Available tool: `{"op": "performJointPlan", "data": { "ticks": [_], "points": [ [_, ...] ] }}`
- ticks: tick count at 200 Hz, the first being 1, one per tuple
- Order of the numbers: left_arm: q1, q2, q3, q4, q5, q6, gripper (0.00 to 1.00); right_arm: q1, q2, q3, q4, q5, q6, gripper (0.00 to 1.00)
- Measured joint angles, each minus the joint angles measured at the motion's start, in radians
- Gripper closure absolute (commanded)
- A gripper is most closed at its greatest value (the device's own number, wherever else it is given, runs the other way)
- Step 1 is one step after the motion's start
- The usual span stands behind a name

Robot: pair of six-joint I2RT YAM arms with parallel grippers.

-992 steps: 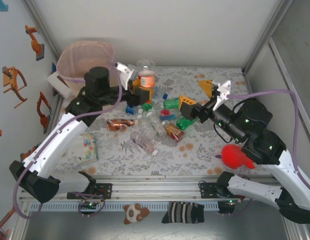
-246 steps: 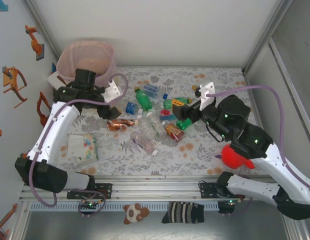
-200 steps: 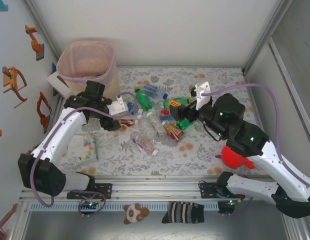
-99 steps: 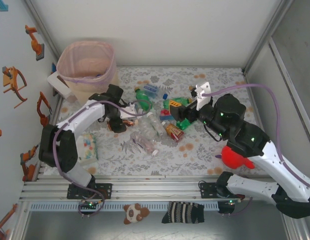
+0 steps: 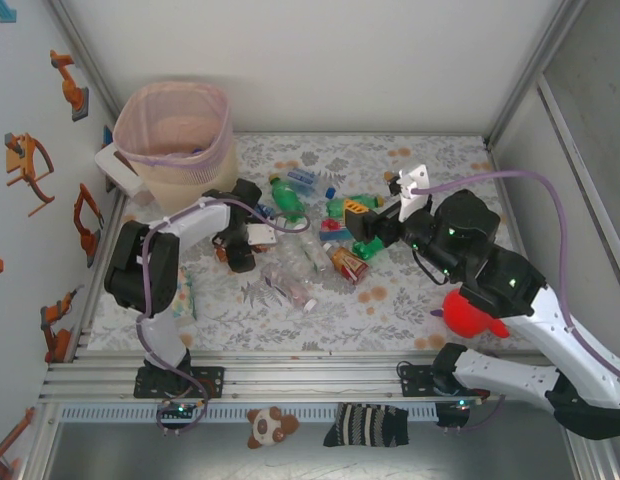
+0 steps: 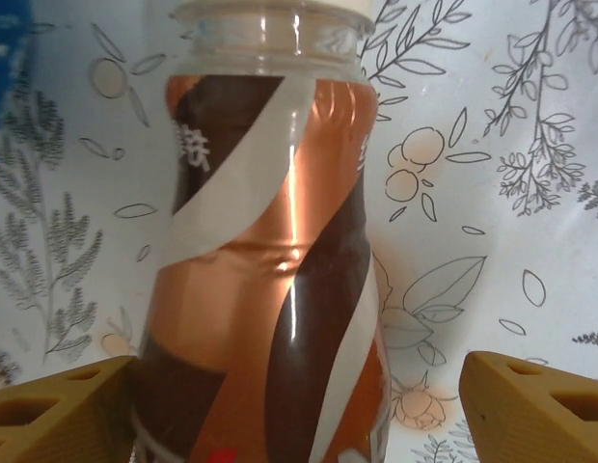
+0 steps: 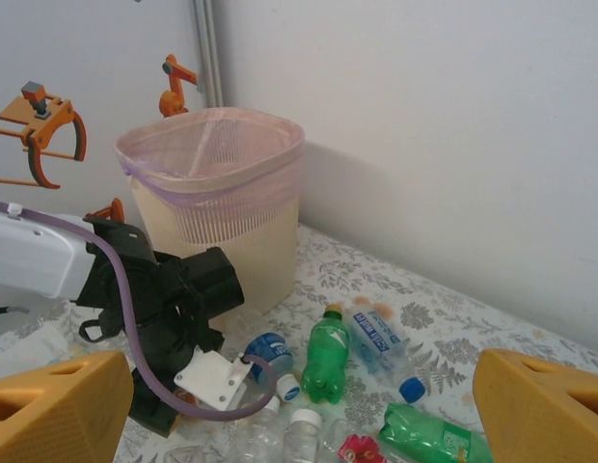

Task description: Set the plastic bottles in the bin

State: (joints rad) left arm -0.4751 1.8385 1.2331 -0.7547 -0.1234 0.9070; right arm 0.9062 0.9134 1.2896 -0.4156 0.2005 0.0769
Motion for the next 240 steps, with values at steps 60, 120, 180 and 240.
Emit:
{"op": "performJointPlan", "data": {
  "ticks": [60, 120, 180, 240],
  "points": [
    [-0.003, 0.026, 0.021, -0.010, -0.018, -0.017, 0.34, 0.000, -0.007, 0.000, 0.000, 0.003, 0.000, 0.10],
    [-0.003, 0.026, 0.037, -0.028, -0.023, -0.023, 0.42, 0.000, -0.007, 0.000, 0.000, 0.003, 0.000, 0.10],
    [-0.003, 0.009, 0.041, -0.055, -0.023, -0.024, 0.45, 0.000, -0.006, 0.000, 0.000, 0.003, 0.000, 0.10],
    [0.005, -0.145, 0.039, -0.073, 0.017, -0.030, 0.45, 0.000, 0.032, 0.034, -0.019, 0.002, 0.000, 0.11]
  ]
}}
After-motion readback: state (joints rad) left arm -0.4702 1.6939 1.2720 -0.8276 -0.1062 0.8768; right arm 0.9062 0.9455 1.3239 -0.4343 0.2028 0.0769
